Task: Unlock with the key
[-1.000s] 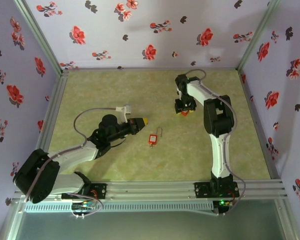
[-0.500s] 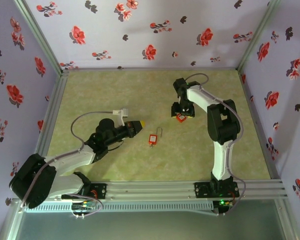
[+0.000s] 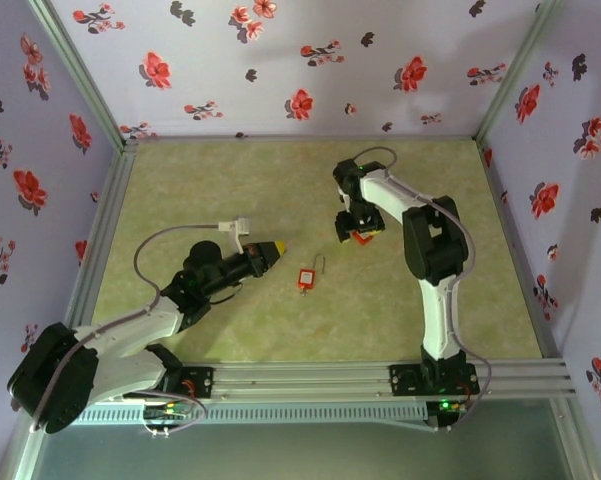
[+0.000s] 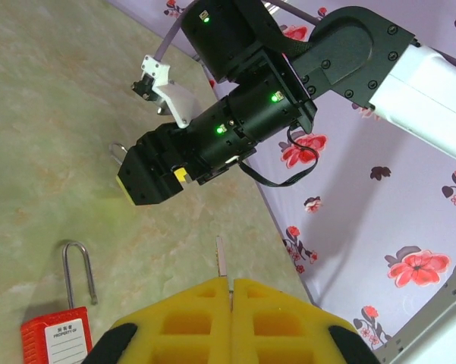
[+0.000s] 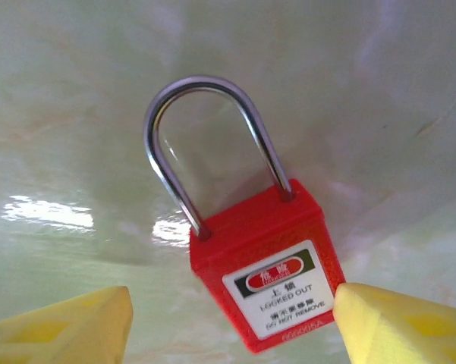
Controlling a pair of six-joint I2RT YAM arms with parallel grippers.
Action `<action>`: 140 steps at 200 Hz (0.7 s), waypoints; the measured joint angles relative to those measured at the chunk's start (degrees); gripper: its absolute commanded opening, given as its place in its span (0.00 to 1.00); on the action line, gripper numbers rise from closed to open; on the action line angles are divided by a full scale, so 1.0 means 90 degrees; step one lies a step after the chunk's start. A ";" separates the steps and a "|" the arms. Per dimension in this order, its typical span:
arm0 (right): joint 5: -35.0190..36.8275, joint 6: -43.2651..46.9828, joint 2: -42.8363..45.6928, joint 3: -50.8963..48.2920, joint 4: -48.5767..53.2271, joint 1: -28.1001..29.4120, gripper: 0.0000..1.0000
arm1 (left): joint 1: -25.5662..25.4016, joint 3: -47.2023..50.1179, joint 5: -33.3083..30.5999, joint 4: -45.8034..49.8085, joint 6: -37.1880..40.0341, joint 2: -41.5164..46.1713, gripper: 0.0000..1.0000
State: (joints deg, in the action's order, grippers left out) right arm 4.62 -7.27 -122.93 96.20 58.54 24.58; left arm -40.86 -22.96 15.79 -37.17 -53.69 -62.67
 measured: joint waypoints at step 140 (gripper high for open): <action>0.0170 0.0491 -0.0425 0.0321 0.0160 -0.0075 0.57 | 0.0000 0.0066 -0.0087 0.0223 0.0002 0.0092 0.00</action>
State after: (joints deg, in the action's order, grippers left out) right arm 6.15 -2.85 -126.76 99.09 59.99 23.90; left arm -40.86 -22.37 15.00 -35.16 -53.67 -61.84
